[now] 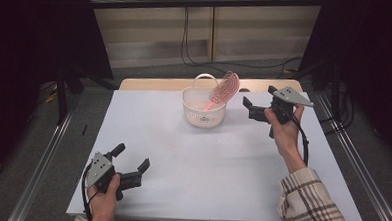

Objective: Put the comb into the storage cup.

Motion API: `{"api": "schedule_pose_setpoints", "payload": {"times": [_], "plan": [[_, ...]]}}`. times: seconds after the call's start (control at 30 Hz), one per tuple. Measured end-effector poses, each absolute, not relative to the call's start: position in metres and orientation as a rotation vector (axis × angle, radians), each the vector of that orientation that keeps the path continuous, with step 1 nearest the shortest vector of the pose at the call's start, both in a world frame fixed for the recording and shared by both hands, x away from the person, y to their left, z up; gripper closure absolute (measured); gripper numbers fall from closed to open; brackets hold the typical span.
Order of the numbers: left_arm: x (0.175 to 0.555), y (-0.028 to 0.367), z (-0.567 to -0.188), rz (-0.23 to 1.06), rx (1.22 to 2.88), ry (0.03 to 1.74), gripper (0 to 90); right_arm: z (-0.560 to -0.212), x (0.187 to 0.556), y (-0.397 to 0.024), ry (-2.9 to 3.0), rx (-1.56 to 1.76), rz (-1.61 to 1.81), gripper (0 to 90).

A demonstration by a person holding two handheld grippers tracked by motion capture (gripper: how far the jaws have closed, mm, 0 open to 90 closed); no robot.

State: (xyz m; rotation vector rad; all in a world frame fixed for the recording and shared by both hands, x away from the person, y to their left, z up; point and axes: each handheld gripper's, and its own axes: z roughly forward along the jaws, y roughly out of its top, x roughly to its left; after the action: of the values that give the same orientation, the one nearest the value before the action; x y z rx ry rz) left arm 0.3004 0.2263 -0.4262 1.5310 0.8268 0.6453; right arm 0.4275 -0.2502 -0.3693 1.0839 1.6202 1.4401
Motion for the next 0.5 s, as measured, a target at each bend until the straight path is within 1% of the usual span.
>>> {"api": "schedule_pose_setpoints", "payload": {"times": [0.5], "plan": [[0.300, 0.226, -0.426, 0.646, 1.516, 0.835, 1.0, -0.376, 0.407, -0.258, 1.626, 1.072, 1.398, 0.0]]}}
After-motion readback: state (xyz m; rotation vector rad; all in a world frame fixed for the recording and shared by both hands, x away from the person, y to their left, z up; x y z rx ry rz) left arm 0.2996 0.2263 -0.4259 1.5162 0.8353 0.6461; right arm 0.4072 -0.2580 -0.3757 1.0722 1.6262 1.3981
